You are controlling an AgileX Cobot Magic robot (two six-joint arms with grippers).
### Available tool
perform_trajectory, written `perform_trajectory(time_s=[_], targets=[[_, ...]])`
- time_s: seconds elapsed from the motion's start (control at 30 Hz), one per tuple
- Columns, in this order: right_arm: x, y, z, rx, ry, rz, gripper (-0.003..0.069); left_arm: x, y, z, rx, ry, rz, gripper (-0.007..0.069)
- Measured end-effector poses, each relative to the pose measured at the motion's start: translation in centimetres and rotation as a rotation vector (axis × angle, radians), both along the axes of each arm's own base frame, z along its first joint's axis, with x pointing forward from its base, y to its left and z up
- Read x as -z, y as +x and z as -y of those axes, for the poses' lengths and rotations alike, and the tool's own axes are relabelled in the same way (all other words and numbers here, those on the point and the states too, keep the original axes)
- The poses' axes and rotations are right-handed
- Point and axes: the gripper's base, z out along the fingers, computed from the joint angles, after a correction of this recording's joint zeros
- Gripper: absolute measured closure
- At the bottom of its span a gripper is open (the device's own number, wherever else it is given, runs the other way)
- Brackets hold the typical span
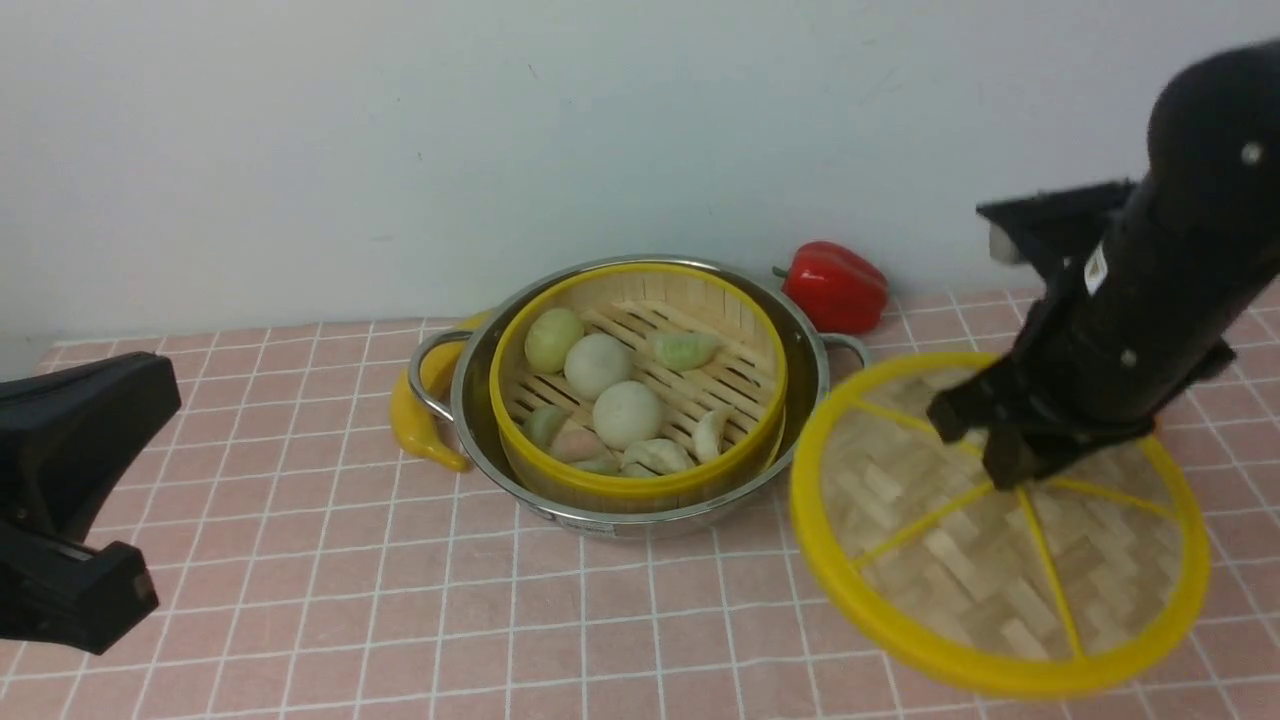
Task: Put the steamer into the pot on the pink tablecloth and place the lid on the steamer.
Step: 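Place the bamboo steamer lid onto the steamer basket in the pot with the right gripper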
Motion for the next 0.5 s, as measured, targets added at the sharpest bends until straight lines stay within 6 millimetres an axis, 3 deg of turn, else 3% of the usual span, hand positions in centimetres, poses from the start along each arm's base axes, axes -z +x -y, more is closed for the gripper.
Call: perform_trajectory(time_s=[0.03, 0.17, 0.2, 0.23, 0.3, 0.33, 0.37, 0.5], targets=[[-1.4, 0.9, -1.0, -0.012, 0.024, 0.049, 0.0513, 0.0, 0.0, 0.0, 0.000, 0.000, 0.000, 0.0643], [-2.9, 3.6, -4.7, -0.076, 0.065, 0.130, 0.0513, 0.0, 0.0, 0.0, 0.000, 0.000, 0.000, 0.0643], [-3.0, 4.2, -5.6, -0.093, 0.070, 0.142, 0.0513, 0.0, 0.0, 0.0, 0.000, 0.000, 0.000, 0.0643], [-2.9, 5.8, -8.2, -0.131, 0.091, 0.175, 0.0513, 0.0, 0.0, 0.0, 0.000, 0.000, 0.000, 0.0643], [-2.5, 7.6, -10.7, -0.157, 0.120, 0.207, 0.0513, 0.0, 0.0, 0.0, 0.000, 0.000, 0.000, 0.0643], [-2.5, 7.8, -10.8, -0.157, 0.122, 0.210, 0.0513, 0.0, 0.0, 0.0, 0.000, 0.000, 0.000, 0.0643], [-2.1, 9.2, -12.5, -0.169, 0.149, 0.239, 0.0513, 0.0, 0.0, 0.0, 0.000, 0.000, -0.001, 0.0639], [-1.1, 11.4, -14.1, -0.166, 0.183, 0.281, 0.0513, 0.1, -0.1, 0.1, 0.008, 0.004, -0.016, 0.0636]])
